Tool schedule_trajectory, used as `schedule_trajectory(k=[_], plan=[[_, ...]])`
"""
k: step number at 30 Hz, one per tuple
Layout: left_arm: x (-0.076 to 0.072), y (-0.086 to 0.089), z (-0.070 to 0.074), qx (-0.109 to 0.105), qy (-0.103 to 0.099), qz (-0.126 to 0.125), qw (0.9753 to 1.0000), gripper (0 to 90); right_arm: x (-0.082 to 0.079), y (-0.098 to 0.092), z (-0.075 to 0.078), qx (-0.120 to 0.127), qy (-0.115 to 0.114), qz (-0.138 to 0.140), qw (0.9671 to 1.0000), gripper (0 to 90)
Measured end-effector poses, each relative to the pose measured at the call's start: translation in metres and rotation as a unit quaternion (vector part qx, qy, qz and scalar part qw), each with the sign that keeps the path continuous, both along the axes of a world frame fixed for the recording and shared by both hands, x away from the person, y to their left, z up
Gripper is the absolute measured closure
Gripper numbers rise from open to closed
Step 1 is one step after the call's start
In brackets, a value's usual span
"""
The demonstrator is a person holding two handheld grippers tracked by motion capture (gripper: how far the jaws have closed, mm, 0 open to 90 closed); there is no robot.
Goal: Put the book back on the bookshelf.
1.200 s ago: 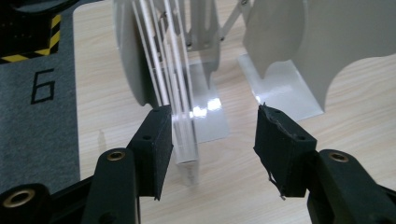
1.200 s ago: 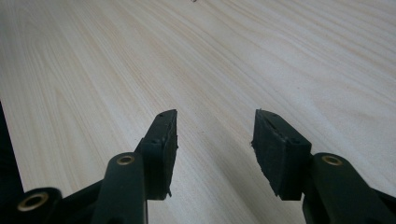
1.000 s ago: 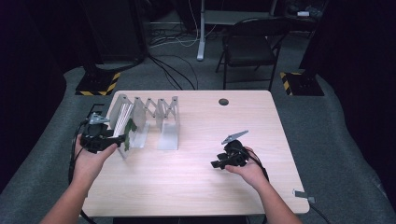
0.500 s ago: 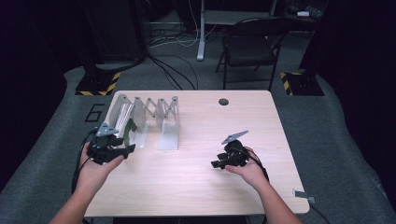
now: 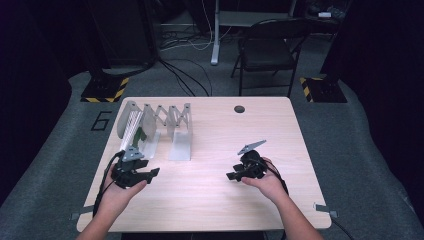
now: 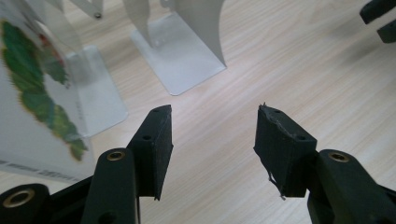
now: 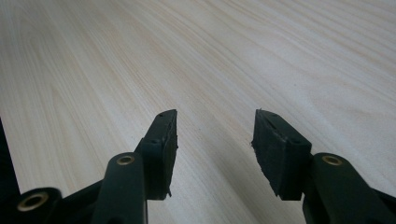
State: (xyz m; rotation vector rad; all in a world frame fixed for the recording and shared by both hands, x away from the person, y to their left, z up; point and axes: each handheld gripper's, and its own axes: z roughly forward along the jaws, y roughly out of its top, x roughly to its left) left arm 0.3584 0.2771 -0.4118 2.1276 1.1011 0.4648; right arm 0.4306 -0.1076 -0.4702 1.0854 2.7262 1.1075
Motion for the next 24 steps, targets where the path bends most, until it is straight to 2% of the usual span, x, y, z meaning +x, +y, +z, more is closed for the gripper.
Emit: schedule_trajectory(k=[3, 6, 10, 12, 15, 16, 22, 24], plan=[[-0.002, -0.003, -0.008, 0.004, 0.002, -0.020, 0.9998, 46.4, 0.000, -0.001, 0.000, -0.005, -0.004, 0.001, 1.0000, 50.0], [-0.006, -0.005, -0.018, 0.002, 0.005, -0.032, 0.9995, 46.4, 0.000, -0.002, 0.000, -0.009, -0.006, 0.005, 0.9999, 50.0], [-0.013, -0.007, -0.027, 0.014, 0.000, -0.042, 0.9990, 46.4, 0.000, -0.001, 0.000, -0.009, -0.006, 0.005, 0.9999, 49.8], [-0.016, -0.006, -0.032, 0.013, 0.001, -0.047, 0.9988, 46.4, 0.000, -0.001, -0.001, -0.008, -0.008, 0.006, 0.9999, 49.6], [-0.020, -0.004, -0.039, 0.005, 0.001, -0.044, 0.9990, 46.4, 0.000, 0.000, -0.001, -0.013, -0.007, 0.012, 0.9998, 49.5], [-0.021, -0.003, -0.041, 0.003, 0.006, -0.045, 0.9989, 46.3, 0.000, 0.000, -0.002, -0.013, -0.007, 0.011, 0.9998, 49.5], [-0.022, 0.002, -0.053, -0.020, 0.004, -0.038, 0.9991, 46.2, -0.001, 0.000, -0.002, -0.015, -0.006, 0.006, 0.9999, 49.5], [-0.021, 0.004, -0.056, -0.016, 0.006, -0.039, 0.9991, 46.2, -0.001, 0.001, -0.003, -0.015, -0.006, 0.009, 0.9998, 49.4]])
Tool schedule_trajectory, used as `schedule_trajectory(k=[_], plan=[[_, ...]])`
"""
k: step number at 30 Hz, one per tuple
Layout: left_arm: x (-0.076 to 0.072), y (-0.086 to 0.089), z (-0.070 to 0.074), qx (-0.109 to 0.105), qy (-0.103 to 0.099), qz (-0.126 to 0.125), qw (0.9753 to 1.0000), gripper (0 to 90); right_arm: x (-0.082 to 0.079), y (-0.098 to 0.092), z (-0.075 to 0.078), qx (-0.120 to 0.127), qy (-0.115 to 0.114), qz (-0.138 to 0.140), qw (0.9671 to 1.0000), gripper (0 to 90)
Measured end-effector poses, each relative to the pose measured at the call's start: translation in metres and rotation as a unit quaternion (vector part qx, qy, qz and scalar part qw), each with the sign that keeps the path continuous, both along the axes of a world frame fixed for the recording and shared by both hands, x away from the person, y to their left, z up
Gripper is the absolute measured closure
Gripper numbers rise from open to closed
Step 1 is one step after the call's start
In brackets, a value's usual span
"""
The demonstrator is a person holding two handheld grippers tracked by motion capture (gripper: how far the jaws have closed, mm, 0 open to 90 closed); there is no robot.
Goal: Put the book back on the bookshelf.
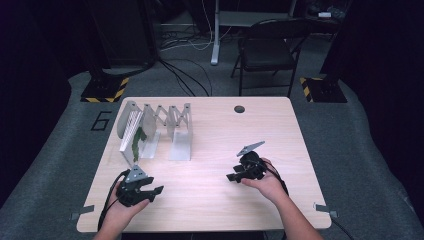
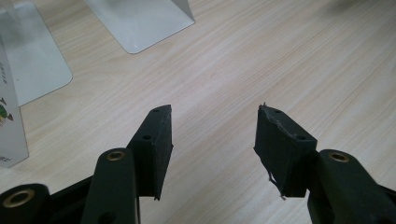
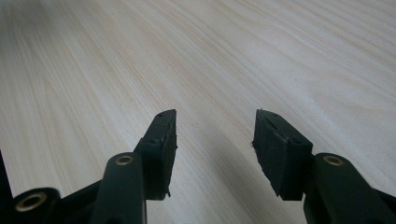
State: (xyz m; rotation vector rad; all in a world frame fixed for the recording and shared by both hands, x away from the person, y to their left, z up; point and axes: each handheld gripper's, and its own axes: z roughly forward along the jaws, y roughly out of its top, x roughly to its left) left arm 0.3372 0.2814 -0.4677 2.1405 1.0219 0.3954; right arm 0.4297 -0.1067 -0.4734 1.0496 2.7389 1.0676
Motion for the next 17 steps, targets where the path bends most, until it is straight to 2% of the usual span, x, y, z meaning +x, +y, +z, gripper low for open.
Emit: schedule_trajectory(k=[1, 6, 7, 10, 14, 17], plan=[[0.000, 0.001, -0.001, 0.001, -0.002, 0.003, 1.0000, 46.1, -0.001, 0.001, 0.000, -0.003, 0.006, -0.005, 1.0000, 49.4], [0.003, 0.005, -0.012, -0.006, 0.002, 0.016, 0.9999, 46.1, -0.001, 0.002, -0.002, -0.006, 0.002, 0.001, 1.0000, 49.3], [0.003, 0.006, -0.014, -0.011, 0.006, 0.018, 0.9998, 46.1, -0.001, 0.002, -0.002, -0.006, 0.005, -0.002, 1.0000, 49.3], [0.004, 0.008, -0.020, -0.029, 0.018, 0.027, 0.9991, 46.1, 0.000, 0.001, -0.003, -0.010, -0.005, -0.004, 0.9999, 49.4], [0.007, 0.008, -0.027, -0.030, 0.025, 0.027, 0.9989, 45.8, 0.000, -0.001, -0.003, -0.007, -0.011, -0.008, 0.9999, 49.5], [0.009, 0.010, -0.028, -0.015, 0.024, 0.025, 0.9993, 44.6, 0.000, 0.000, -0.006, -0.001, -0.010, -0.021, 0.9997, 49.4]])
